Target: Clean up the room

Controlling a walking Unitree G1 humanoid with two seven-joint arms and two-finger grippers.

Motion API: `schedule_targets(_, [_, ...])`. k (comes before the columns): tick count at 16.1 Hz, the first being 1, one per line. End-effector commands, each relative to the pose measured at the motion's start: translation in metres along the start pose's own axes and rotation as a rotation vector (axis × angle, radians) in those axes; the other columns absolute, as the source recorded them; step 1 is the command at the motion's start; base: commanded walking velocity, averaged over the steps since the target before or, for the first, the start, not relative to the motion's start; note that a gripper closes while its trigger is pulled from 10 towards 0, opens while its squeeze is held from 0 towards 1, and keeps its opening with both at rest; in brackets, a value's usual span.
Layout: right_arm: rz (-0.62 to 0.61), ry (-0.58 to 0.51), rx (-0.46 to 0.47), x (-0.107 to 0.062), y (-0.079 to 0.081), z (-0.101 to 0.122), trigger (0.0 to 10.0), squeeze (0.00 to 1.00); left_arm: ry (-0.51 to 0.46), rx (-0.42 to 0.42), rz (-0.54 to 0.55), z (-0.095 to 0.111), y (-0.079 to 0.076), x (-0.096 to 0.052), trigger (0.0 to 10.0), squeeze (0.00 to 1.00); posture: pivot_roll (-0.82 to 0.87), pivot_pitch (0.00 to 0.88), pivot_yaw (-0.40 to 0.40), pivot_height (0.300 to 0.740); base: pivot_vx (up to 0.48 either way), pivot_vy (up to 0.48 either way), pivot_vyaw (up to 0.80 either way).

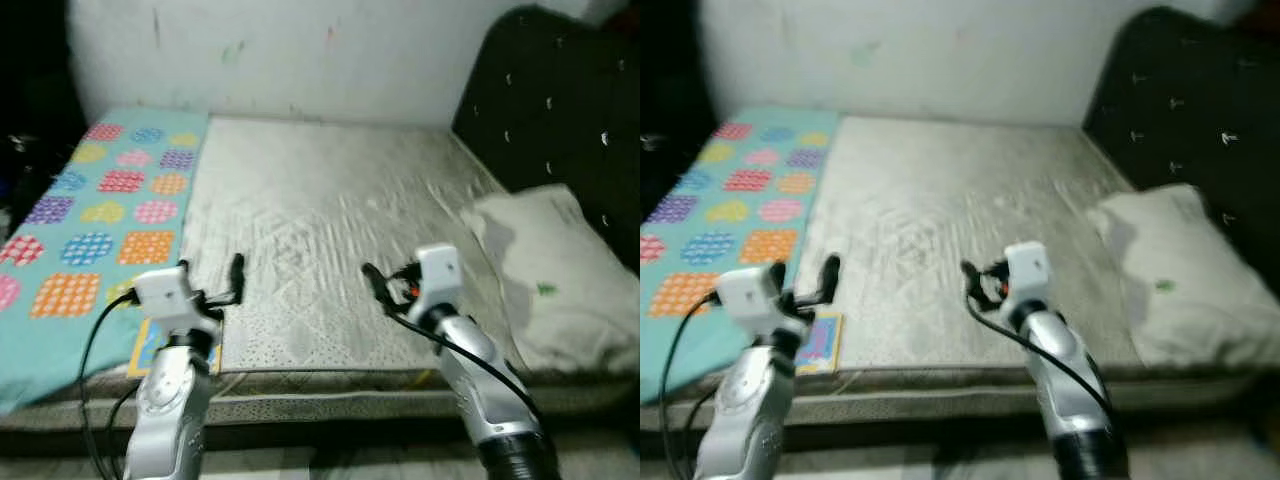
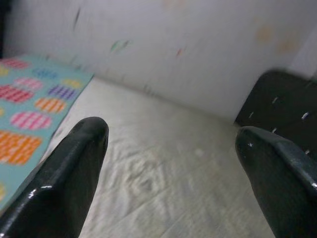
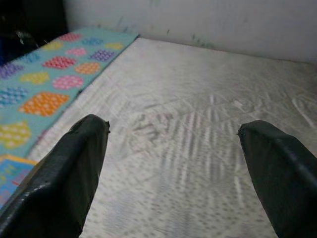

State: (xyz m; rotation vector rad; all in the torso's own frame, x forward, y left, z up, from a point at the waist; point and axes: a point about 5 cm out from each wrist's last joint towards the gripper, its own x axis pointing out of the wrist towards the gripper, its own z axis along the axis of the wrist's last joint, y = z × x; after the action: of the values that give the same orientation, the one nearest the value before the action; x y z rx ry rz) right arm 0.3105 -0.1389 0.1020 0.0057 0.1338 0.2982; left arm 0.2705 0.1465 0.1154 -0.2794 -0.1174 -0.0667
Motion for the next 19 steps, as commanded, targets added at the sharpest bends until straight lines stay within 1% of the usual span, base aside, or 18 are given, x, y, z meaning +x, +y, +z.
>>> schedule_targets(1, [0.015,-0.018,-0.002,0.0041,0.0032,0.0058,10.0,0.00,0.020,0.000,0.012,-0.0051,0.0031,-0.0034,10.0,0.00,-0.13,0.002,-0.065,0.740,0.386,0.000,0.00])
schedule_targets(8, [0.008,-0.017,-0.006,0.0035,0.0009,0.0053,10.0,0.00,0.028,-0.001,0.017,-0.0068,0.0032,-0.0038,10.0,0.00,-0.13,0.003,-0.066,0.740,0.347,0.000,0.00])
schedule_targets(10, [0.005,-0.016,-0.006,0.0037,0.0001,0.0050,10.0,0.00,0.035,0.016,0.028,-0.0077,0.0029,-0.0033,10.0,0.00,-0.13,0.005,-0.066,0.740,0.000,0.000,0.00])
schedule_targets(12, [0.003,-0.017,-0.005,0.0038,0.0005,0.0049,10.0,0.00,0.071,0.022,0.079,-0.0125,0.0052,-0.0021,10.0,0.00,-0.12,0.006,-0.064,0.740,0.000,0.000,0.00])
schedule_targets(13, [0.002,-0.018,-0.004,0.0037,0.0007,0.0050,10.0,0.00,0.074,0.003,0.076,-0.0132,0.0051,-0.0024,10.0,0.00,-0.12,0.006,-0.064,0.740,0.000,0.000,0.00])
schedule_targets(17, [-0.007,-0.009,0.007,0.0030,-0.0007,0.0034,10.0,0.00,0.068,0.003,0.053,-0.0121,0.0040,-0.0031,10.0,0.00,-0.13,0.009,-0.061,0.740,0.000,0.000,0.00])
schedule_targets(19, [-0.008,-0.008,0.006,0.0031,-0.0008,0.0034,10.0,0.00,0.069,0.002,0.051,-0.0120,0.0034,-0.0026,10.0,0.00,-0.13,0.009,-0.061,0.740,0.000,0.422,-0.45])
